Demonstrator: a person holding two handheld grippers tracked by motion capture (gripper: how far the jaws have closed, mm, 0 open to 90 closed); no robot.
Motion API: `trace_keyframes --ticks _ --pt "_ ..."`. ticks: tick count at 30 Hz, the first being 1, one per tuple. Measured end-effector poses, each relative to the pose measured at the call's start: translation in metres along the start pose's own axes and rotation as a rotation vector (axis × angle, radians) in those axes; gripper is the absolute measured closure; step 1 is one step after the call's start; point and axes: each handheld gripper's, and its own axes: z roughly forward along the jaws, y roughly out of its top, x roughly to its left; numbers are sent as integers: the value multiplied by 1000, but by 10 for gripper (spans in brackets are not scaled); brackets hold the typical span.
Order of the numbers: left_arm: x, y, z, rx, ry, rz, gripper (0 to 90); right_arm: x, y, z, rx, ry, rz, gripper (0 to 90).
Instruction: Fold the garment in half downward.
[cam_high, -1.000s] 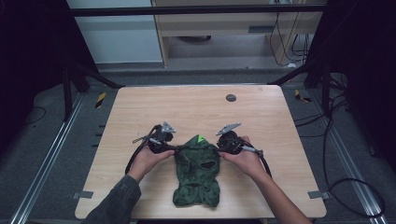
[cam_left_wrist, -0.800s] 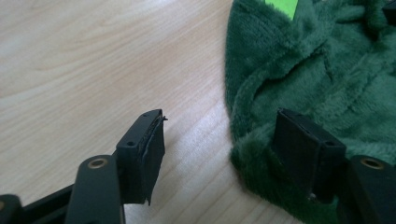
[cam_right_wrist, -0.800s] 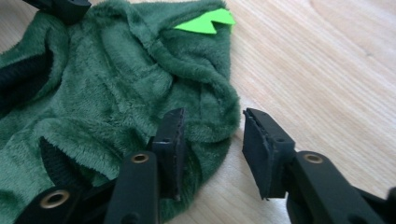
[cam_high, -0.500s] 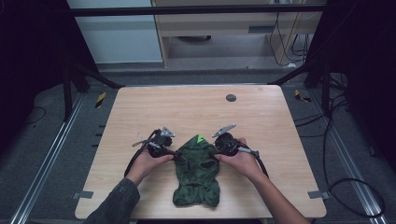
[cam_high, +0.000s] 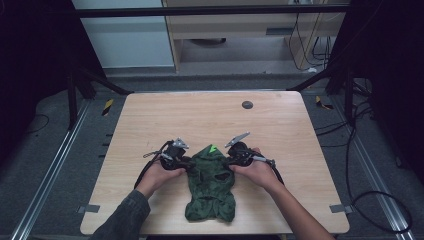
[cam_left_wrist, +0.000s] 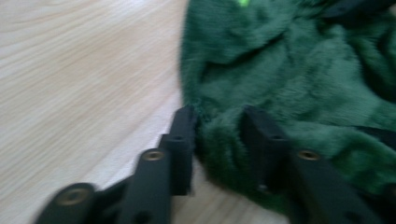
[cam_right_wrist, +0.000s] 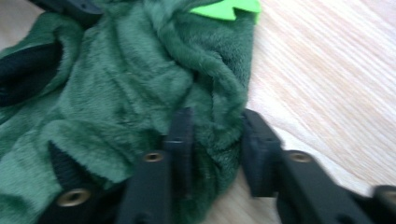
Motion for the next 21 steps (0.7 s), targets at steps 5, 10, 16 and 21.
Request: trace_keyframes --ticks 5,10,16,21 --pt "-2 1 -1 3 -19 0 786 3 4 0 27 14 -23 839" --pt "-5 8 -8 9 -1 25 823 4 10 -8 31 6 -53 848" --pt "-7 21 -22 -25 17 45 829 3 20 -26 9 0 -78 851" --pt "-7 37 -36 -56 42 67 829 0 32 -44 -22 -21 -102 853"
